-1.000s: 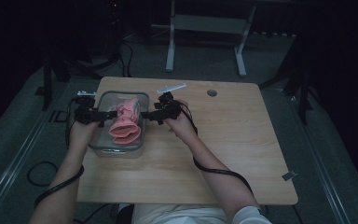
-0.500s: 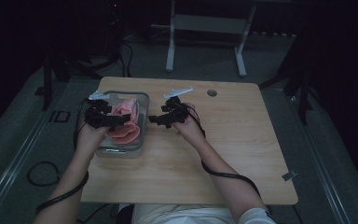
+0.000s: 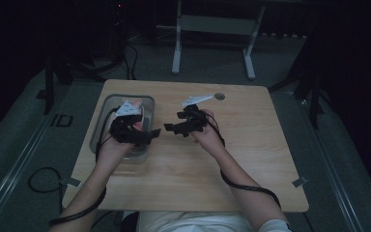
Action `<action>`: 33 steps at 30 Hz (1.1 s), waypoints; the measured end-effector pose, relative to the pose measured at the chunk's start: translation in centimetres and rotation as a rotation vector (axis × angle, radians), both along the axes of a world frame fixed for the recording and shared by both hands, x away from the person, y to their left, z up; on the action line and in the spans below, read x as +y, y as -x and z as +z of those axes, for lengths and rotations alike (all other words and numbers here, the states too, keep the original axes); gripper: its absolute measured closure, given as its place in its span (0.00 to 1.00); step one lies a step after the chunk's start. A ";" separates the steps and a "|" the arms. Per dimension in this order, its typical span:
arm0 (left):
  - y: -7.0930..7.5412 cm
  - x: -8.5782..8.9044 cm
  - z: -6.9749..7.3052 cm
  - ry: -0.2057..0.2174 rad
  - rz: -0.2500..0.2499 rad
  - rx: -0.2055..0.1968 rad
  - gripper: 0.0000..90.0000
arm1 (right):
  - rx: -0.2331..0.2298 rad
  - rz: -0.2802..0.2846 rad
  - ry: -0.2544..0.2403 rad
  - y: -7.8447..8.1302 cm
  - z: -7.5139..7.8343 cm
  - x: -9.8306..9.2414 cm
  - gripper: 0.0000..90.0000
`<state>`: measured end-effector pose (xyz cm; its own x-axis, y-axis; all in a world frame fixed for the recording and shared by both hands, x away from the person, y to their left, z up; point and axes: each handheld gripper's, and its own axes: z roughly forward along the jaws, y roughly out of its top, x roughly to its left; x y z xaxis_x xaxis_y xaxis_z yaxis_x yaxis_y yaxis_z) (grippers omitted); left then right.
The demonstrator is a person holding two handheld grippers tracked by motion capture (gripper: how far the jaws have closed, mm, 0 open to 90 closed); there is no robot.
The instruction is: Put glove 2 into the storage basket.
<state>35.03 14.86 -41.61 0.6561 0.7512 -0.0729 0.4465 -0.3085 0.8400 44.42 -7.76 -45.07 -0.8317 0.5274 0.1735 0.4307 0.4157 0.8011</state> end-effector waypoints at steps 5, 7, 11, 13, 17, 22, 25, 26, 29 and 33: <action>1.1 -3.2 -0.8 -0.023 -0.091 -0.006 0.10 | 0.002 -0.007 0.004 0.6 -0.7 -1.5 0.21; 1.3 -4.1 -1.2 -0.019 -0.116 0.002 0.10 | 0.007 -0.015 0.010 0.7 -1.2 -2.0 0.21; 1.7 -5.6 -2.2 -0.026 -0.154 0.011 0.10 | 0.014 -0.025 0.011 1.0 -2.2 -3.2 0.21; 1.9 -6.3 -2.6 -0.031 -0.178 0.015 0.10 | 0.000 -0.023 0.016 1.2 -2.8 -3.7 0.19; 2.3 -7.4 -3.5 -0.044 -0.210 0.020 0.10 | -0.004 -0.017 0.025 1.6 -3.7 -4.6 0.19; 2.5 -8.2 -4.5 -0.039 -0.245 0.031 0.10 | -0.001 -0.026 0.036 2.0 -4.4 -5.6 0.19; 2.5 -8.7 -5.1 -0.034 -0.267 0.034 0.10 | 0.002 -0.023 0.047 2.3 -4.9 -5.9 0.19; 2.5 -8.9 -5.4 -0.038 -0.272 0.041 0.10 | 0.001 -0.021 0.051 2.4 -5.1 -6.0 0.19; 2.5 -9.4 -6.4 -0.051 -0.286 0.049 0.10 | 0.003 -0.021 0.057 2.7 -5.6 -6.2 0.19; 2.6 -9.9 -7.4 -0.058 -0.298 0.056 0.10 | 0.004 -0.026 0.063 2.9 -6.2 -6.5 0.19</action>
<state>32.45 4.95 -49.02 0.8441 0.5305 -0.0775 0.3743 -0.4797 0.7936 41.51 -14.30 -51.24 -0.8169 0.5589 0.1426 0.4451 0.4535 0.7722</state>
